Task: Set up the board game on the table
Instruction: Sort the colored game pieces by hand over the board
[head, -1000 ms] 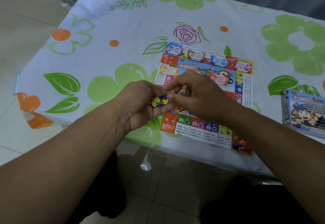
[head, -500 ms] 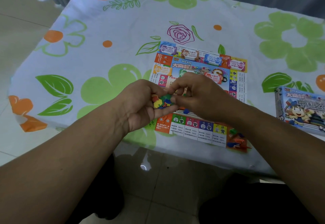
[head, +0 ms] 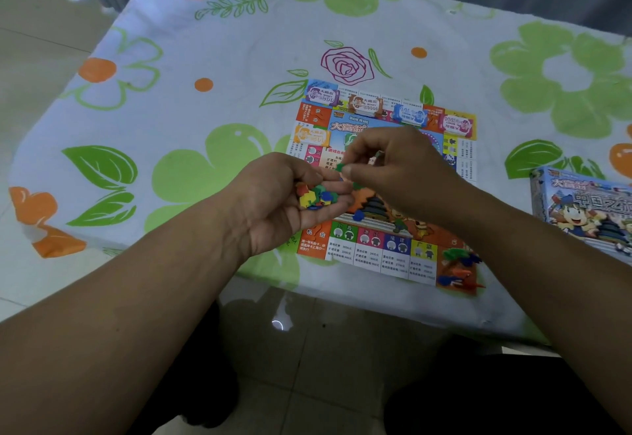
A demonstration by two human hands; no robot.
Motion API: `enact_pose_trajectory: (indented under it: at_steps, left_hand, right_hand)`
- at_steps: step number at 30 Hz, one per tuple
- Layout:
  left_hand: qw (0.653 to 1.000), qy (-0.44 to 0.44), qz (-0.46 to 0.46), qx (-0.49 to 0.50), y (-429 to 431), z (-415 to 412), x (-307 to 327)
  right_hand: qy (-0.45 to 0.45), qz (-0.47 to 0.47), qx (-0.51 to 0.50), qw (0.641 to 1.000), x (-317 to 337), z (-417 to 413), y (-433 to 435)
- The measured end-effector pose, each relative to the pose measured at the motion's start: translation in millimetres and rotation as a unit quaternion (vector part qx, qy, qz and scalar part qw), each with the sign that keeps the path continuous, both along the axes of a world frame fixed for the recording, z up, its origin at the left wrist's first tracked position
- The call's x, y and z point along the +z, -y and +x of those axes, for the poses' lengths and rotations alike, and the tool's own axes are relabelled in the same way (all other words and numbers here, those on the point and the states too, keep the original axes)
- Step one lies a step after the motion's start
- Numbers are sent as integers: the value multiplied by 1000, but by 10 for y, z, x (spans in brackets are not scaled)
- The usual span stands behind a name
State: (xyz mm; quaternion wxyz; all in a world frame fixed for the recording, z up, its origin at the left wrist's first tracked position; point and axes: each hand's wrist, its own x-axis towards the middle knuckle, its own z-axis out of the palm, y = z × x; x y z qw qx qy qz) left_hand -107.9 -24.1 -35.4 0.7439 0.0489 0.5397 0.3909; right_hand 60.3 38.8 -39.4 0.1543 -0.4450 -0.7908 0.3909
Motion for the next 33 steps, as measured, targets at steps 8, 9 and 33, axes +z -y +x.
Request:
enact_pose_trajectory:
  at_steps: [8, 9, 33]
  left_hand:
    - [1000, -5, -5, 3, 4, -25, 21]
    - [1000, -3, -5, 2, 5, -27, 21]
    - [1000, -1, 5, -20, 6, -25, -33]
  right_hand:
    - [164, -39, -29, 985, -171, 127, -158]
    - [173, -35, -24, 984, -179, 119, -156]
    - [41, 43, 110, 992, -71, -37, 87]
